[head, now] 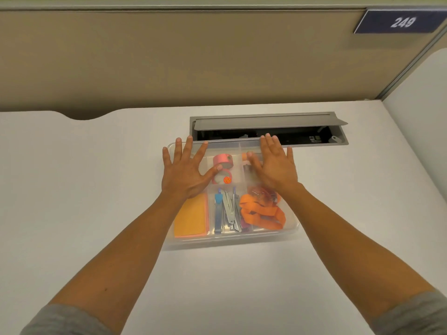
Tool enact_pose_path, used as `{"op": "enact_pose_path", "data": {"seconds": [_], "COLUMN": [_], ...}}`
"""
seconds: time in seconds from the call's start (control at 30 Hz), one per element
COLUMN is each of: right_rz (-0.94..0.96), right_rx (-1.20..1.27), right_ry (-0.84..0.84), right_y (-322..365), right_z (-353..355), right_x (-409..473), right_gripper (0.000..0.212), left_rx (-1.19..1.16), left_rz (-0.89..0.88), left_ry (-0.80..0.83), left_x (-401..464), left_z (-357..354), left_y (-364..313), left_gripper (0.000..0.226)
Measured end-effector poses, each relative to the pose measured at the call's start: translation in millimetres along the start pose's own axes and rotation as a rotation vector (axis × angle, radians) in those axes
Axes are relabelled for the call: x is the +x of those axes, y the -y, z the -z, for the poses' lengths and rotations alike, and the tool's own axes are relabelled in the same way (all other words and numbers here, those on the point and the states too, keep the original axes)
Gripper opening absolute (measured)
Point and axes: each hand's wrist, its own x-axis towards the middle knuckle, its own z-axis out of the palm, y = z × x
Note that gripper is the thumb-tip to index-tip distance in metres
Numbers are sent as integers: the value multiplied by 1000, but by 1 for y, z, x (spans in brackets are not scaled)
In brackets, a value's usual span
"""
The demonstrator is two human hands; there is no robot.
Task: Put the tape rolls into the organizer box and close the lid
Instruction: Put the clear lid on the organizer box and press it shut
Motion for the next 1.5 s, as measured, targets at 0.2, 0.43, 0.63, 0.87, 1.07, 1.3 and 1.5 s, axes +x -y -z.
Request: {"op": "enact_pose_path", "data": {"seconds": [0.2,0.43,0.63,0.87,1.07,1.3,1.5], "right_rz": [-25,-58,-58,-150,-410,-449,-412], "right_rx": [109,127,125,214,381,566,648], "right_ry": [-56,-96,-260,-261,-204,-160,-143], "right_y": [-20,-20,-16,-18,-13,-17,-19], "right_z": [-9,-11,2,10,-2,-9,-11], "right_x": [-18,-17,-31,-71,-100,-103,-102], "right_gripper": [82,83,59,56,45,32,33], "left_rx": [25,31,-266,-364,-385,-663,-794], "left_rz": [6,2,47,203,511,629,657], "left_ry": [7,2,-34,-229,-230,-187,-183], "left_x": [0,2,2,-45,-99,-100,-96], "left_z": [0,-2,13,35,25,10,6], "left_y": [-2,0,3,3,3,13,16], "left_gripper": [86,86,70,50,37,32,28]}}
